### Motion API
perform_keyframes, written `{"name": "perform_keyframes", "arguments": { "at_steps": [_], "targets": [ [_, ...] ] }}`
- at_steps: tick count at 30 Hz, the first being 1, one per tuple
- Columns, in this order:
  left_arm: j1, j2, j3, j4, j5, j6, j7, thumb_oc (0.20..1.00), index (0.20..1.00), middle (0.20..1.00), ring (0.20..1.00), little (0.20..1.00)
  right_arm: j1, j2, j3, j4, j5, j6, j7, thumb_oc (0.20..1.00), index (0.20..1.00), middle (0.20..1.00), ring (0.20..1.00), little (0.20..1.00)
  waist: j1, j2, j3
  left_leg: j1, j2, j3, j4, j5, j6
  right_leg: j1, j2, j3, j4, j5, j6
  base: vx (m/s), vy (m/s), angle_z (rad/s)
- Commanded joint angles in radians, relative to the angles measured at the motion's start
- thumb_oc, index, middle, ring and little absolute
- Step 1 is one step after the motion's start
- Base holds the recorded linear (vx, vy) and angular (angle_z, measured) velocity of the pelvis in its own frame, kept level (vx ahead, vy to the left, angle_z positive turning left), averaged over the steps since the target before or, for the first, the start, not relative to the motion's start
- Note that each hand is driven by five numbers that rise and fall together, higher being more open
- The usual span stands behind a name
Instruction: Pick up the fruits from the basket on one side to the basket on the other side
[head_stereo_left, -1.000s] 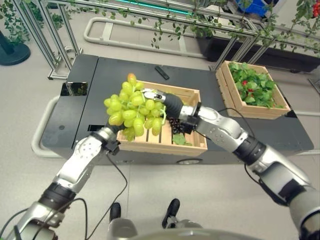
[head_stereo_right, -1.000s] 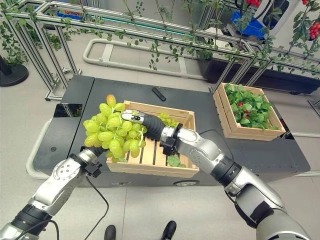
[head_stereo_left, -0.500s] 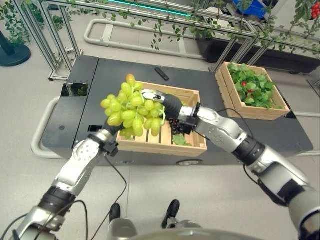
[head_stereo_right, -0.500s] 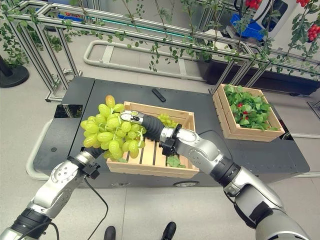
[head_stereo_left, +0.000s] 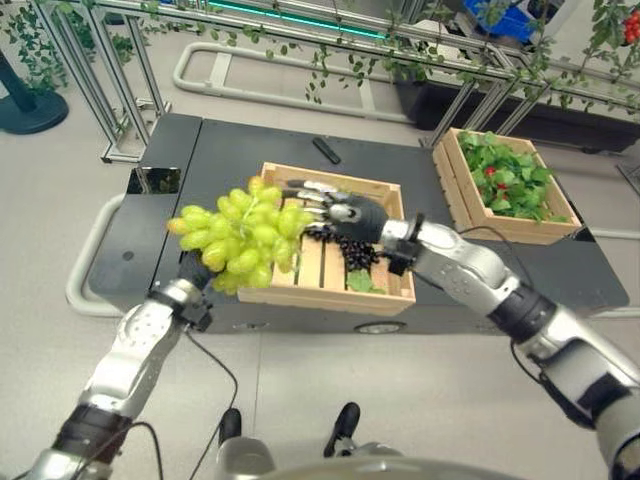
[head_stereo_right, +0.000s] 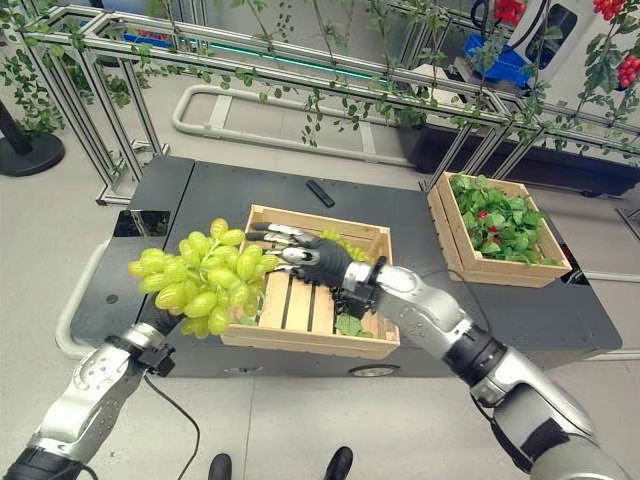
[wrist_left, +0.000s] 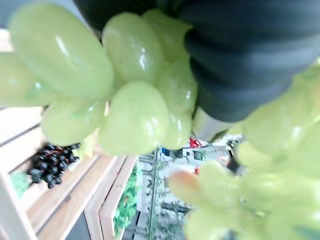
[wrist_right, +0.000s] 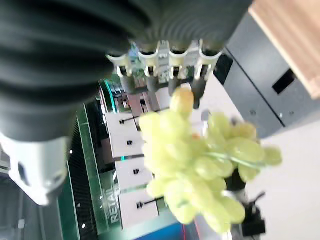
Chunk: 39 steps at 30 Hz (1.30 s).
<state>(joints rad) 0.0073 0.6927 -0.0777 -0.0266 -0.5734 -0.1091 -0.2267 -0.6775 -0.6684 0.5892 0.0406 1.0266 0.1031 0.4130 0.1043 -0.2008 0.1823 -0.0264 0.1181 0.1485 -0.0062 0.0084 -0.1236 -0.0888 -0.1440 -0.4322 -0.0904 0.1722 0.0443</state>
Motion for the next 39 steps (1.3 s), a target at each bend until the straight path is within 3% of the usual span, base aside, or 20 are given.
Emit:
{"name": "perform_keyframes", "arguments": {
  "at_steps": [1, 2, 9, 23, 32, 36, 38, 39],
  "targets": [
    [-0.014, 0.042, 0.034, -0.104, -0.053, -0.067, -0.026, 0.2, 0.2, 0.2, 0.2, 0.2, 0.013, -0.043, -0.053, -0.048, -0.008, -0.056, 0.025, 1.0, 1.0, 1.0, 1.0, 1.0, 0.008, 0.007, -0.041, -0.074, -0.053, -0.039, 0.036, 0.016, 0.055, 0.069, -0.061, -0.052, 0.059, -0.055, 0.129, 0.0, 0.003, 0.07],
    [0.012, 0.039, 0.063, -0.104, -0.059, -0.07, -0.031, 0.2, 0.2, 0.2, 0.2, 0.2, 0.062, -0.086, -0.102, -0.053, -0.012, -0.064, 0.026, 1.0, 1.0, 1.0, 1.0, 1.0, 0.006, 0.009, -0.043, -0.073, -0.054, -0.04, 0.035, 0.016, 0.054, 0.071, -0.062, -0.054, 0.057, -0.055, 0.13, 0.0, 0.006, 0.09],
    [0.079, 0.012, 0.115, -0.102, -0.073, -0.075, -0.047, 0.2, 0.2, 0.2, 0.2, 0.2, 0.219, -0.139, -0.25, -0.036, -0.017, -0.079, 0.027, 1.0, 1.0, 1.0, 1.0, 1.0, 0.003, 0.015, -0.051, -0.069, -0.055, -0.041, 0.032, 0.017, 0.053, 0.077, -0.063, -0.059, 0.055, -0.054, 0.132, 0.0, 0.003, 0.05],
    [0.211, -0.137, 0.318, -0.104, -0.093, -0.115, -0.039, 0.2, 0.2, 0.2, 0.2, 0.2, 0.554, -0.064, -0.585, -0.115, -0.046, -0.126, 0.036, 1.0, 1.0, 1.0, 1.0, 1.0, 0.004, 0.036, -0.072, -0.069, -0.06, -0.059, 0.025, 0.015, 0.053, 0.094, -0.067, -0.082, 0.045, -0.06, 0.135, 0.0, 0.002, 0.03],
    [0.263, -0.205, 0.424, -0.09, -0.102, -0.13, -0.024, 0.2, 0.2, 0.2, 0.2, 0.2, 0.629, 0.02, -0.679, -0.123, -0.058, -0.14, 0.017, 1.0, 1.0, 1.0, 1.0, 1.0, 0.013, 0.049, -0.074, -0.073, -0.069, -0.074, 0.047, 0.0, 0.059, 0.098, -0.072, -0.077, 0.046, -0.065, 0.129, 0.0, 0.006, 0.04],
    [0.265, -0.222, 0.435, -0.088, -0.093, -0.138, -0.017, 0.2, 0.2, 0.2, 0.2, 0.2, 0.629, 0.01, -0.685, -0.121, -0.081, -0.141, 0.013, 1.0, 1.0, 1.0, 1.0, 1.0, 0.022, 0.06, -0.07, -0.08, -0.082, -0.082, 0.05, 0.0, 0.063, 0.096, -0.085, -0.073, 0.04, -0.056, 0.136, -0.01, 0.009, 0.0],
    [0.246, -0.236, 0.451, -0.067, -0.112, -0.153, 0.006, 0.2, 0.2, 0.2, 0.2, 0.2, 0.619, 0.014, -0.696, -0.109, -0.081, -0.155, -0.016, 1.0, 1.0, 1.0, 1.0, 1.0, 0.015, 0.079, -0.05, -0.114, -0.086, -0.106, 0.111, -0.021, 0.069, 0.068, -0.091, 0.057, 0.052, -0.069, 0.136, -0.07, -0.006, 0.02],
    [0.245, -0.235, 0.451, -0.066, -0.112, -0.154, 0.005, 0.2, 0.2, 0.2, 0.2, 0.2, 0.618, 0.014, -0.697, -0.109, -0.081, -0.155, -0.016, 1.0, 1.0, 1.0, 1.0, 1.0, 0.015, 0.078, -0.052, -0.12, -0.088, -0.105, 0.112, -0.018, 0.07, 0.062, -0.093, 0.058, 0.052, -0.066, 0.136, -0.06, -0.061, 0.33]
  ]
}}
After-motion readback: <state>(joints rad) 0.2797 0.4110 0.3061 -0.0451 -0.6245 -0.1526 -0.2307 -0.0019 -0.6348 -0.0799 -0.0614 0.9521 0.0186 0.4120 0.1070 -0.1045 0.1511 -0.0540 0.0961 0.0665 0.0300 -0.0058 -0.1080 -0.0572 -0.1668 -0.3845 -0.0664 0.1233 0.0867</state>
